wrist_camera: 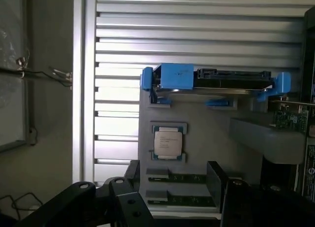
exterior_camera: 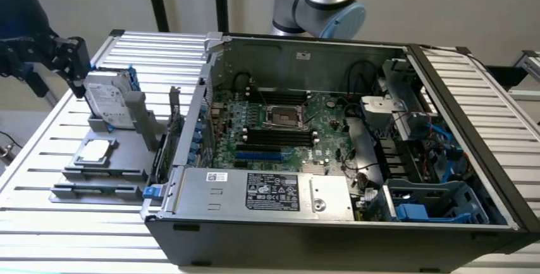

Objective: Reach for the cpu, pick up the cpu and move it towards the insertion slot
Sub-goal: 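Pick up the cpu and move it towards the insertion slot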

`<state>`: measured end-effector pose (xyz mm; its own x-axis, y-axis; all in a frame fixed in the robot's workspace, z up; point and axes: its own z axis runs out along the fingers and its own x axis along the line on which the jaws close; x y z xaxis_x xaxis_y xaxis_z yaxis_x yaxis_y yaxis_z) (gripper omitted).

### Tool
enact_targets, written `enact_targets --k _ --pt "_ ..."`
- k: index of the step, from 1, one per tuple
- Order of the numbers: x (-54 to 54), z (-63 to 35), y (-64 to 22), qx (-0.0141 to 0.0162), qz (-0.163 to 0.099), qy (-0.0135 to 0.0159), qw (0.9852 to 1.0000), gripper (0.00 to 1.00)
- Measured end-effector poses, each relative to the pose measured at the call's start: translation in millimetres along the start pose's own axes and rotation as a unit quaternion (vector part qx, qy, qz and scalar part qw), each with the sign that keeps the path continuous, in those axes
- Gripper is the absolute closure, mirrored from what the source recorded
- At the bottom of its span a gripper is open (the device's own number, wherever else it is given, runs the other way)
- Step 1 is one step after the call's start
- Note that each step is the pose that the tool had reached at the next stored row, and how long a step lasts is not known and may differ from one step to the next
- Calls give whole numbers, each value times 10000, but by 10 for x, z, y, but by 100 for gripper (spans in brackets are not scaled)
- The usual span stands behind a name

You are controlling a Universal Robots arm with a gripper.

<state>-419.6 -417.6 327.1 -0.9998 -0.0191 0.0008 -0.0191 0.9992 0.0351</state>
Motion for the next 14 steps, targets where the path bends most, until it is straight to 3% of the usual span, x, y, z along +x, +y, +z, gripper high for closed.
enact_targets --k 9,14 --pt "2 159 -110 0 0 0 10000 35" --pt "1 246 -238 0 0 -1 10000 35"
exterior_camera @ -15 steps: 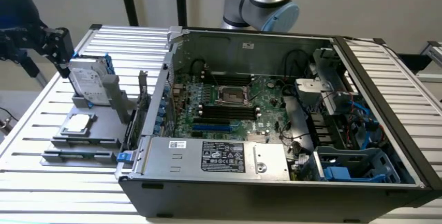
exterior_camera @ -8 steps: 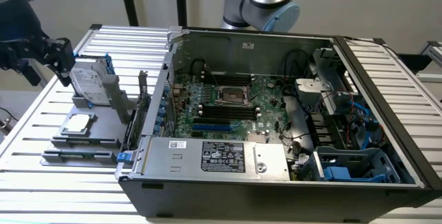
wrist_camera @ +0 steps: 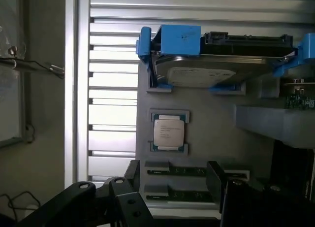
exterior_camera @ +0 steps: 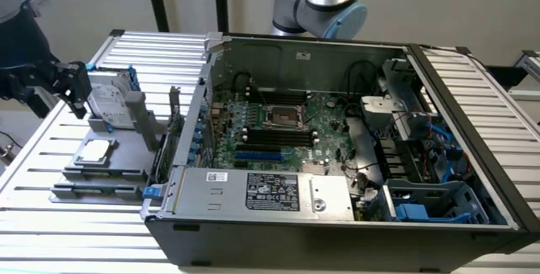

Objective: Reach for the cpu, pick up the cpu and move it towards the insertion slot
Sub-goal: 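Pick up the cpu and move it towards the insertion slot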

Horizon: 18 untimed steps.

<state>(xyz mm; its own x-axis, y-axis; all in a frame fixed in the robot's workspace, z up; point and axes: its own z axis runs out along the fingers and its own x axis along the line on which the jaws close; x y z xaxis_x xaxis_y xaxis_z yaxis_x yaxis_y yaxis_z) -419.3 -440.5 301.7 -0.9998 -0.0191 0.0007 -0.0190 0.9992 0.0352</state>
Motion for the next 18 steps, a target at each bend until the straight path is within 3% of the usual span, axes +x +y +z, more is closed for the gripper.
enact_targets --k 2,6,9,18 --pt "-6 35 -60 0 0 0 10000 35" --pt "-81 106 -78 2 -4 0 10000 35" --pt "-131 162 -51 4 -19 1 10000 35" --pt "-129 328 20 4 -27 1 10000 35"
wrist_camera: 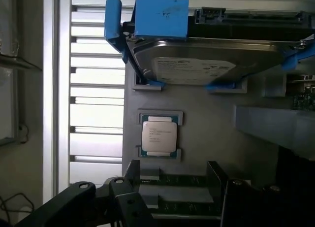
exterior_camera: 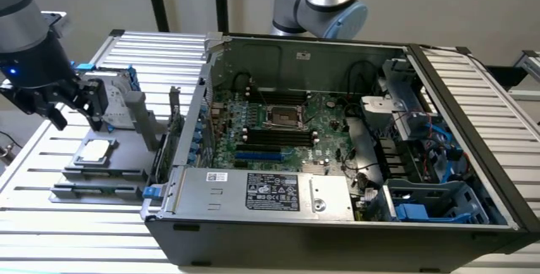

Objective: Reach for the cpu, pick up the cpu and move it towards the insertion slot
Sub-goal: 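Pick up the cpu and move it towards the insertion slot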

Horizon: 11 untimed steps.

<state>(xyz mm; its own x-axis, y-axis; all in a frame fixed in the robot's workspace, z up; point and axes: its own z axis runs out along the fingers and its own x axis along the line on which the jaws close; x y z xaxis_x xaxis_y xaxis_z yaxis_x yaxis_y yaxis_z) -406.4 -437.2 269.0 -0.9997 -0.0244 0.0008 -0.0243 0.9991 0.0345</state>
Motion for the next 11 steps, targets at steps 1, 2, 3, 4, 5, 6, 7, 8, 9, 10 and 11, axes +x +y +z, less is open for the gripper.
enact_targets --k 1,2,3,4,5,6,7,8,9,10,11 --pt "5 18 7 0 0 0 10000 35" --pt "13 36 16 0 0 0 10000 35" --pt "24 56 27 0 0 0 10000 35" --pt "37 75 40 0 0 0 10000 35" --pt "49 93 52 0 0 0 10000 35" --pt "61 111 64 0 0 0 10000 35" --pt "71 128 73 0 0 0 10000 35" --pt "79 149 82 1 0 0 10000 35" --pt "83 167 86 2 0 0 10000 35" --pt "86 186 90 3 0 0 10000 35" --pt "89 203 93 5 0 0 10000 35"
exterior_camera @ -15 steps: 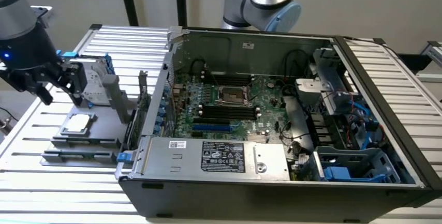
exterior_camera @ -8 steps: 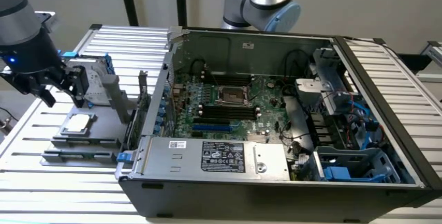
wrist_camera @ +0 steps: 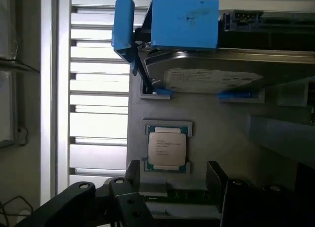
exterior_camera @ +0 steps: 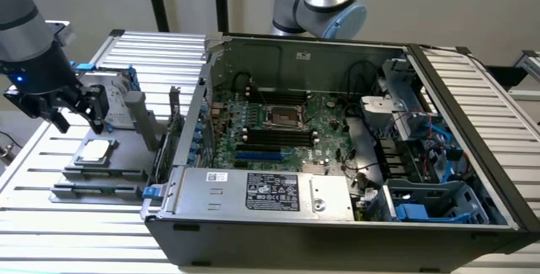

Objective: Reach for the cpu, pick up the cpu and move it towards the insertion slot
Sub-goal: 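Pick up the cpu and move it towards the insertion slot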

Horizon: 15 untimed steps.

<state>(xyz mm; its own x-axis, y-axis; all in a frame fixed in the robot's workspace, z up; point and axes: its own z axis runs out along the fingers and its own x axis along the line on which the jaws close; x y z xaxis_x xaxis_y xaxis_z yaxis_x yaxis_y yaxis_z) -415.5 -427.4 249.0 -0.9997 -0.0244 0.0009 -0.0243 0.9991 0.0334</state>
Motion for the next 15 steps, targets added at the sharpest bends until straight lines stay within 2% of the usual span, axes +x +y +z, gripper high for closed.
enact_targets --k 15 --pt "20 273 3 8 0 0 10000 35"
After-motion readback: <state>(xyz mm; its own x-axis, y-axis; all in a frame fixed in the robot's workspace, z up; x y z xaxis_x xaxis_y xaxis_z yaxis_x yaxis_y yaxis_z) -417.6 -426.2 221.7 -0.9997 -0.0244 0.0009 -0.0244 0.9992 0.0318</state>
